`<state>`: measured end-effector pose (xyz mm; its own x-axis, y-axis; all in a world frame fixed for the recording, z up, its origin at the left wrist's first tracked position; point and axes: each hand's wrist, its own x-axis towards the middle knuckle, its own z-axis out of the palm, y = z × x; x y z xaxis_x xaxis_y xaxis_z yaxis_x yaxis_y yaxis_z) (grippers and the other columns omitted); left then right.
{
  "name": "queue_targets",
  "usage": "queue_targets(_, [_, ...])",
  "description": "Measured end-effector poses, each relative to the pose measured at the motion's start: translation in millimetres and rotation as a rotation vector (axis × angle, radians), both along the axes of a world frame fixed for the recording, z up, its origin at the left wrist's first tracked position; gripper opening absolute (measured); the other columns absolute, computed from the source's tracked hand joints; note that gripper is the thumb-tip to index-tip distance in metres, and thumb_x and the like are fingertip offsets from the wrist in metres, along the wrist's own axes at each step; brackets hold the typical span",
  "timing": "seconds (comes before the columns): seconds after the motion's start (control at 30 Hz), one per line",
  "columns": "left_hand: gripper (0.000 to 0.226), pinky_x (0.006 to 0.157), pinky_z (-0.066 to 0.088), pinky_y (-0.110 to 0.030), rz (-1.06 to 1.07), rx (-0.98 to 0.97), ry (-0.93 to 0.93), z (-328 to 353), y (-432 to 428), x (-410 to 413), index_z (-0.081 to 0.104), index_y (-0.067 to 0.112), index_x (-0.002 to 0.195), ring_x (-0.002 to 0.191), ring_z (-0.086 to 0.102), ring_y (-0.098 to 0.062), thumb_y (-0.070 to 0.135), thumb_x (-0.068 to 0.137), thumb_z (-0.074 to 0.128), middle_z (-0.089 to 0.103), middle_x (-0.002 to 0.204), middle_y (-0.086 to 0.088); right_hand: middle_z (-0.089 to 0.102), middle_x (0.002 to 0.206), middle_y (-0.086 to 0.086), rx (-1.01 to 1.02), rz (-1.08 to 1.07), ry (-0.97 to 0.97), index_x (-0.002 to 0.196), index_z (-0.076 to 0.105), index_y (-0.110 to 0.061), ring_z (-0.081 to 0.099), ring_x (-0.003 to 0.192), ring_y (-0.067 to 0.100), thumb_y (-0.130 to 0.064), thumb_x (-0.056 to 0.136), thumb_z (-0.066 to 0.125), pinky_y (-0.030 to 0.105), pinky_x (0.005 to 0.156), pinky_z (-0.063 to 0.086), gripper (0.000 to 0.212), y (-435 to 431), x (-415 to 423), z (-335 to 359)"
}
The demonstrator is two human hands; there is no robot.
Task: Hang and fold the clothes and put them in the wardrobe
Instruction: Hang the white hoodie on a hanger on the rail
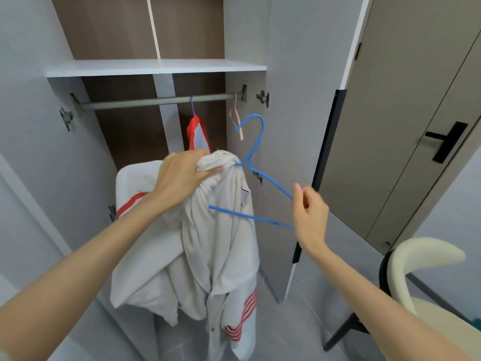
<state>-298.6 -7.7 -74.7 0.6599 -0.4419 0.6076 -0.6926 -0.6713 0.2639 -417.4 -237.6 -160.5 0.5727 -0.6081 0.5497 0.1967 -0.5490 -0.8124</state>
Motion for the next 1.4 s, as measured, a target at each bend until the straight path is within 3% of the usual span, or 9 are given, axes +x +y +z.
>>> queue_targets(0.13, [0.037,0.079,0.028,-0.027,0.07,-0.061,0.009,15,2,0,0.061,0.018,0.097,0.077,0.049,-0.011,0.053,0.087,0.055,0.062,0.087,0.003,0.052,0.05,0.003,-0.137,0.232,0.32,0.057,0.052,-0.007,0.043,0.048,0.008,-0.054,0.091,0.047,0.037,0.054,0.043,0.058,15,-2,-42])
queue_targets(0.23, [0.039,0.079,0.028,-0.026,0.093,-0.069,0.01,25,2,-5,0.061,0.018,0.099,0.077,0.049,-0.01,0.054,0.087,0.055,0.06,0.086,0.004,0.067,0.089,-0.01,-0.16,0.379,0.556,0.096,0.066,-0.02,0.061,0.08,0.008,-0.048,0.087,0.061,0.03,0.076,0.052,0.029,31,24,-52])
queue_targets(0.33, [0.039,0.076,0.032,-0.028,0.118,-0.114,0.011,34,5,-13,0.059,0.019,0.092,0.074,0.05,-0.013,0.057,0.086,0.054,0.057,0.081,0.006,0.056,0.11,-0.007,-0.053,0.455,0.652,0.122,0.053,-0.017,0.056,0.101,0.014,-0.043,0.082,0.069,0.025,0.084,0.045,0.051,49,53,-56])
queue_targets(0.53, [0.027,0.059,0.031,-0.022,0.083,-0.265,0.12,52,35,-29,0.051,0.022,0.076,0.066,0.045,-0.008,0.046,0.088,0.059,0.05,0.07,0.01,0.056,0.091,0.0,-0.183,0.333,0.652,0.097,0.047,-0.02,0.056,0.086,0.025,-0.019,0.082,0.058,0.031,0.067,0.043,0.019,56,71,-73])
queue_targets(0.7, [0.021,0.058,0.032,-0.01,0.048,-0.326,0.233,56,46,-38,0.054,0.017,0.088,0.066,0.047,-0.004,0.038,0.09,0.058,0.052,0.076,0.011,0.04,0.1,-0.005,-0.47,0.235,0.605,0.112,0.043,-0.02,0.039,0.092,0.016,-0.041,0.078,0.064,0.033,0.073,0.043,0.046,64,72,-81])
queue_targets(0.9, [0.022,0.056,0.036,-0.001,0.001,-0.351,0.264,55,49,-35,0.06,0.017,0.096,0.071,0.053,-0.003,0.038,0.091,0.056,0.059,0.084,0.006,0.054,0.083,0.003,-0.134,0.227,0.561,0.089,0.036,-0.018,0.052,0.07,0.023,-0.018,0.089,0.057,0.031,0.053,0.037,0.021,65,76,-85])
queue_targets(1.13, [0.01,0.052,0.037,0.001,0.023,-0.341,0.3,22,86,3,0.063,0.025,0.084,0.064,0.057,0.011,0.035,0.088,0.062,0.061,0.079,0.015,0.059,0.067,-0.004,-0.054,0.24,0.456,0.081,0.066,-0.013,0.051,0.059,0.004,-0.014,0.092,0.06,0.02,0.055,0.038,0.013,-12,63,-71])
queue_targets(1.27, [0.015,0.051,0.04,-0.004,0.058,-0.23,0.367,-3,105,23,0.06,0.04,0.064,0.058,0.056,0.003,0.043,0.077,0.067,0.062,0.063,0.021,0.048,0.052,-0.014,-0.075,0.264,0.39,0.065,0.06,-0.021,0.041,0.051,0.002,-0.015,0.091,0.062,0.015,0.052,0.032,0.027,-37,53,-46])
queue_targets(1.4, [0.044,0.053,0.037,-0.029,0.138,-0.076,0.399,-31,99,34,0.057,0.021,0.052,0.05,0.047,-0.006,0.06,0.071,0.064,0.058,0.051,0.008,0.053,0.059,-0.004,-0.056,0.205,0.36,0.072,0.064,-0.01,0.04,0.054,0.005,-0.02,0.09,0.062,0.022,0.054,0.031,0.021,-44,51,-15])
